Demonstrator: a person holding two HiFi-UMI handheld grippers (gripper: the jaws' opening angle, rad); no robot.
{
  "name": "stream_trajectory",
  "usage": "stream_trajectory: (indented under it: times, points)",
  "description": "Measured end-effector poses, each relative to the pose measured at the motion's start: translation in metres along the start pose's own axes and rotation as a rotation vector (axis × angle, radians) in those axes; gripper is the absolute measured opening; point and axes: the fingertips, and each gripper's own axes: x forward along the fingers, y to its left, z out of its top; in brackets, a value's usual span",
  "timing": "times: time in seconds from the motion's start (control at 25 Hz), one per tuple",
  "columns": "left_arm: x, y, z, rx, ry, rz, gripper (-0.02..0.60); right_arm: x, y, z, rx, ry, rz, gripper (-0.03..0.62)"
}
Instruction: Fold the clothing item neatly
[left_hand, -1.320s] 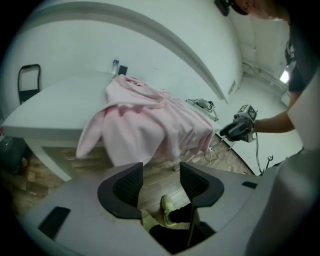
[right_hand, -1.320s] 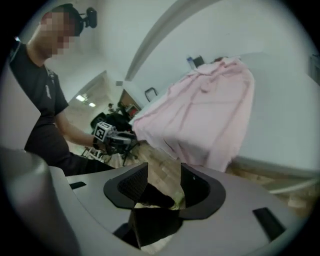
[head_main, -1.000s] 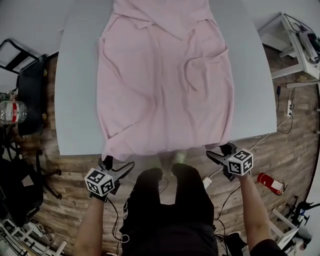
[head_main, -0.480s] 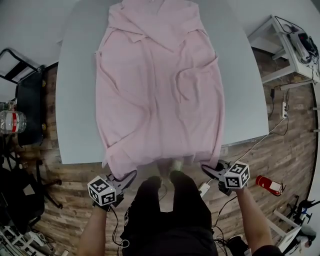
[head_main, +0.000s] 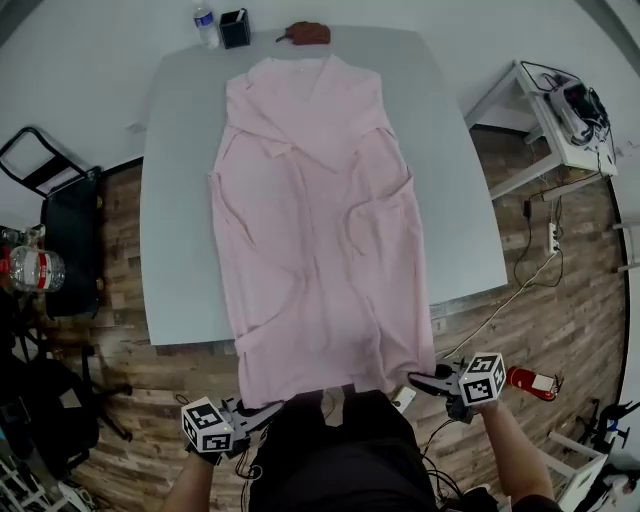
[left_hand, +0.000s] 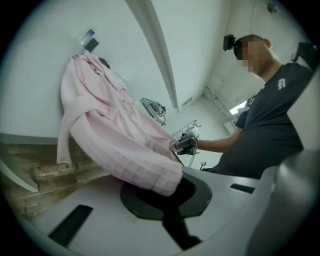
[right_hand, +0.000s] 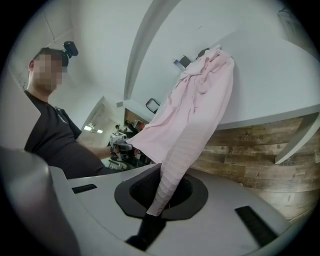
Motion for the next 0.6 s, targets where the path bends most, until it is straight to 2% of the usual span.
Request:
stream_trajectory:
  times: [0.08,0.16,0.24,0.32,0.44,0.6]
  points:
    - [-0.007,-0.021,-0.001,-0.009,0.007,-0.055,0.006,-0.010,0.019,0.001,0.034,-0.014,0.038,0.025]
    - [-0.018,-0.039,0.001,-0.030,0.001,-0.112,0.006,-0.023,0.035,0.012,0.077,-0.075,0.069,0.025]
    - [-0.032,-0.050,0.018,-0.060,-0.057,-0.161,0.006,-0.036,0.046,0.039,0.109,-0.171,0.094,0.025]
    - [-0.046,-0.048,0.051,-0.075,-0.145,-0.193,0.006,-0.045,0.049,0.079,0.125,-0.271,0.112,0.025]
    - [-0.056,-0.023,0.115,-0.066,-0.254,-0.182,0.006,-0.052,0.035,0.144,0.163,-0.385,0.129,0.025]
    - [-0.055,0.027,0.200,-0.006,-0.324,-0.091,0.006,-0.051,-0.005,0.222,0.159,-0.431,0.083,0.025]
